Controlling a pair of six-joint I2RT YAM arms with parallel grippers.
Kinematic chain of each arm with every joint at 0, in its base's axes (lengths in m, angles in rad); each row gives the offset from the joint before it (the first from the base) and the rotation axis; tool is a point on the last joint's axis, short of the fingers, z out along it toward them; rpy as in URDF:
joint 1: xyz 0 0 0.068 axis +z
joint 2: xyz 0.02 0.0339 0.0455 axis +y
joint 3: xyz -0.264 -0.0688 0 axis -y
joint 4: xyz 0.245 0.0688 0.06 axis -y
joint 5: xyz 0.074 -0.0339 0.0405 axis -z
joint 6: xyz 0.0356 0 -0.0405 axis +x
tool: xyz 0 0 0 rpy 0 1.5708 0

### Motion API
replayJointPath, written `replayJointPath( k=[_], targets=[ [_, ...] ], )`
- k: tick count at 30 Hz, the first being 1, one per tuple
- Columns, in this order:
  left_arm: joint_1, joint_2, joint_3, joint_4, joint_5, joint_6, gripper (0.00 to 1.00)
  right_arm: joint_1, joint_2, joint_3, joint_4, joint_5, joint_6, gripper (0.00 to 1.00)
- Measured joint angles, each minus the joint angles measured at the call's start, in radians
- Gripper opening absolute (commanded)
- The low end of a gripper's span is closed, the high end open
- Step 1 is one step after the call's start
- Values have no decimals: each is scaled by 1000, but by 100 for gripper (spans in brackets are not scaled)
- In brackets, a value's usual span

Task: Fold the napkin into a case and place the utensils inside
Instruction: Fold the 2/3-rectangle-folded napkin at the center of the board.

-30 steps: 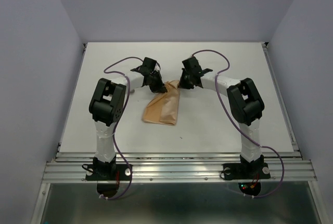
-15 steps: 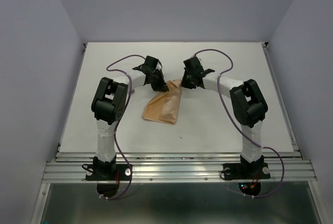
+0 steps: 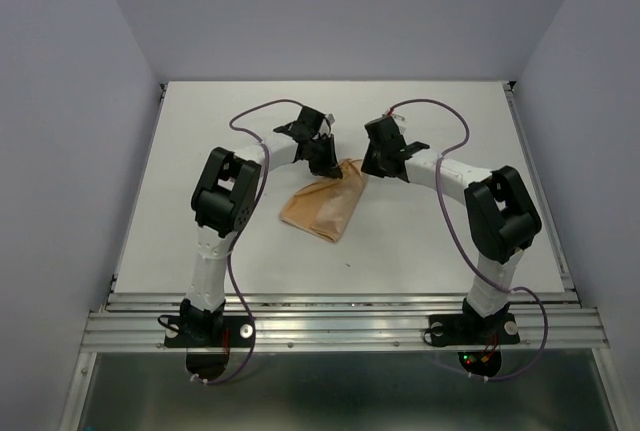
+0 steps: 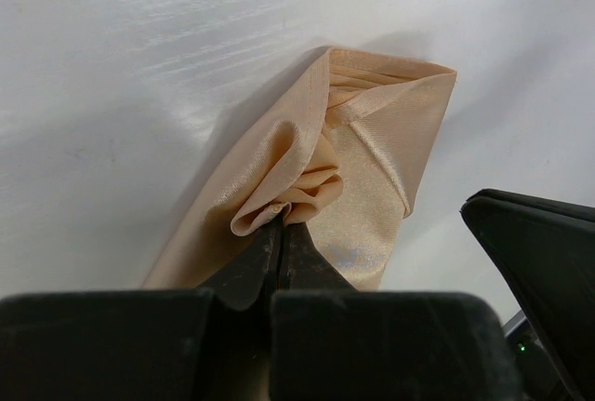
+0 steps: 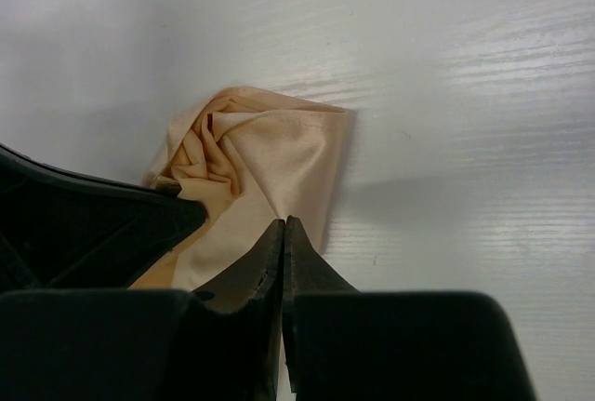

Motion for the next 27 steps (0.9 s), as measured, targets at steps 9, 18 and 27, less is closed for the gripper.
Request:
replayJointPath(
  k=[9,18,27],
  targets=[
    [-7,1,1,-9,24,24,0,-8,9,-12,0,-2,0,4],
    [-7,1,1,-11,28,32,0,-15,93,38,-1,-15,-11,4],
    [-7,1,9,-32,27,38,0,-23,161,101,4,-35,-20,4]
  ],
)
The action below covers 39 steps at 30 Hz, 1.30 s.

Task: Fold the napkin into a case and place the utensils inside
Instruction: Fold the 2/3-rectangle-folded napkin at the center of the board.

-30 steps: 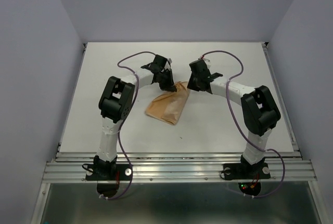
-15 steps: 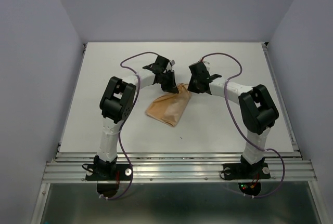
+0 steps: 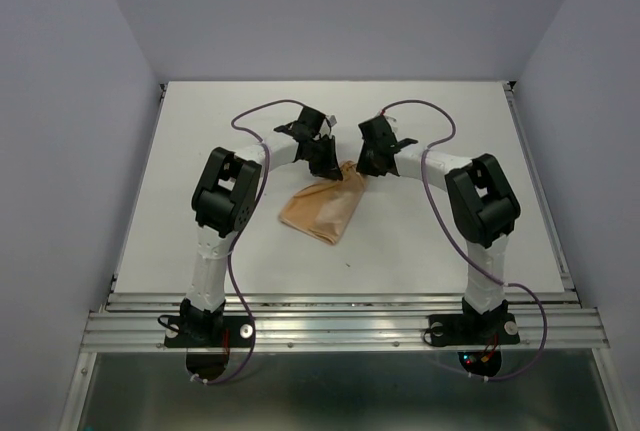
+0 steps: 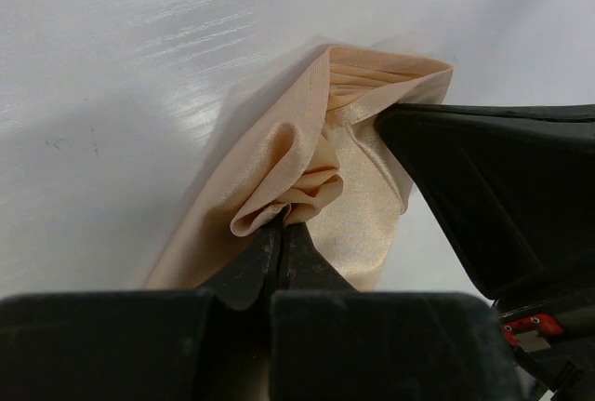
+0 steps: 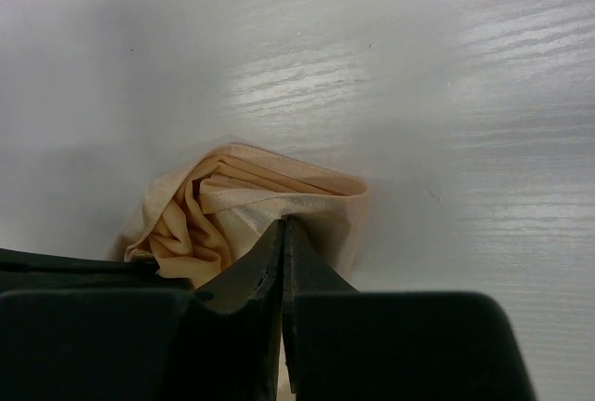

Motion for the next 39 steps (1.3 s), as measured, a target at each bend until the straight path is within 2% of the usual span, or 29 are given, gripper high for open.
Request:
replayJointPath(
  k=[11,19,39],
  targets=[
    [0,2,24,-45,-2,6,0,-11,28,10,27,-28,9,3],
    [1,10,73,-67,31,-18,0,-23,64,46,43,-42,83,3],
    [42,17,70,62,86,-316,0,-25,68,46,48,-56,160,3]
  ],
)
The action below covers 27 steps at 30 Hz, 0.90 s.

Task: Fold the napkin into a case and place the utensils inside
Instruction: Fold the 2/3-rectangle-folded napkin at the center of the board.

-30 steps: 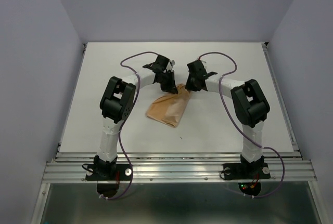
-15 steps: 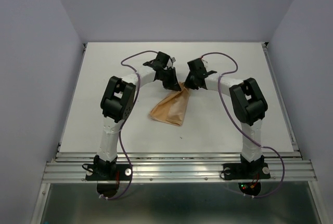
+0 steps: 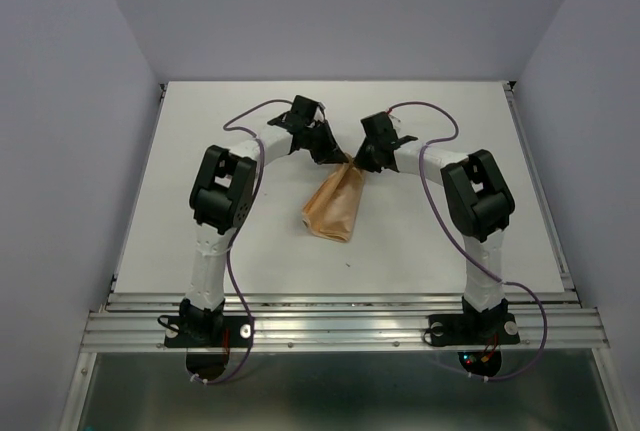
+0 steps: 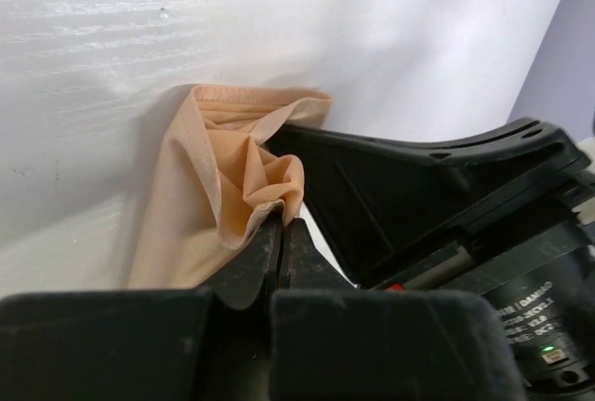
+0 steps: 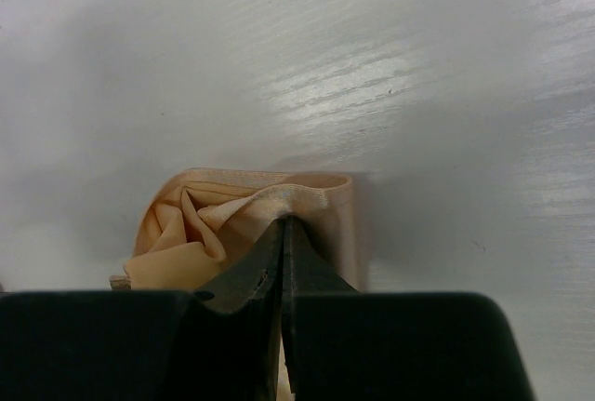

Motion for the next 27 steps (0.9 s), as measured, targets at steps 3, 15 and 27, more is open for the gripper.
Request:
replayJointPath(
  k=[3,15,27],
  targets=[
    [4,0,0,24,0,-42,0,0,0,0,0,-2,1,3],
    [-1,28,-3,88,-2,-152,0,-4,2,0,1,-13,8,3],
    [-29,48,-19,120,-37,-192,0,-5,4,4,1,-20,11,3]
  ],
)
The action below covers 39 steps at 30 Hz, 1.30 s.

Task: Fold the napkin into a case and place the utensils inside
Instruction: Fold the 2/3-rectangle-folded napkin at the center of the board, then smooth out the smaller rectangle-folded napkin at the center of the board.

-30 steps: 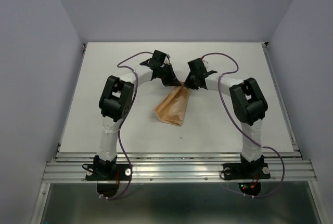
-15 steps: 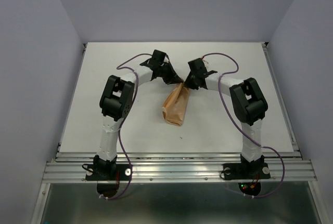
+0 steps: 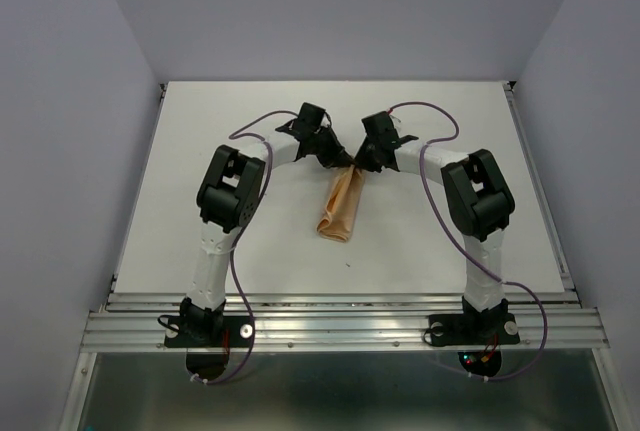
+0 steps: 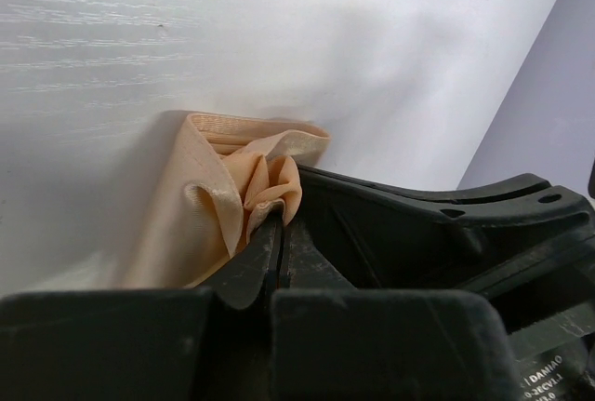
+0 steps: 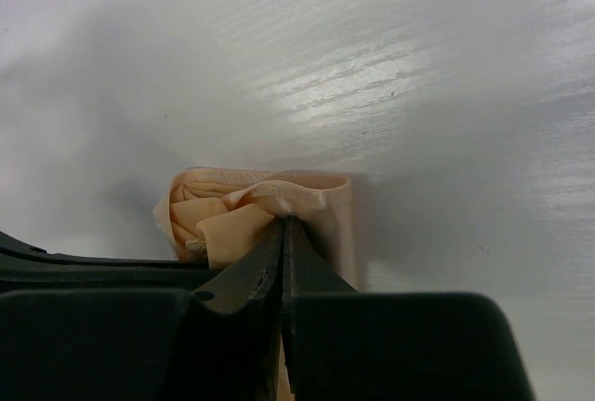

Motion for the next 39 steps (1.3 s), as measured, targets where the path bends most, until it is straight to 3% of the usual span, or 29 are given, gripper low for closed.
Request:
replayJointPath(
  k=[9,14,18,19,20,21,27,31,39],
  targets=[
    [0,22,-25,25,-18,1,0,-1,-1,0,0,-3,1,4],
    [0,29,-27,40,-10,5,0,-1,-14,-13,-2,2,3,11],
    [-5,31,-29,52,-9,9,0,-1,-64,-60,-31,8,3,29],
    [-7,31,-29,54,-10,11,0,-1,-87,-80,-37,13,3,42],
    [-8,31,-29,56,-10,12,0,-1,-114,-100,-46,18,2,48],
    [-9,31,-29,57,-11,14,0,-1,-153,-127,-59,25,-1,63],
    [-12,31,-31,63,-15,20,0,-1,-379,-316,4,-15,5,91],
    [-12,31,-36,70,-14,20,0,0,-440,-427,89,-124,20,97],
    [-14,30,-42,88,-15,20,0,18,-356,-491,223,-289,52,100]
  ],
)
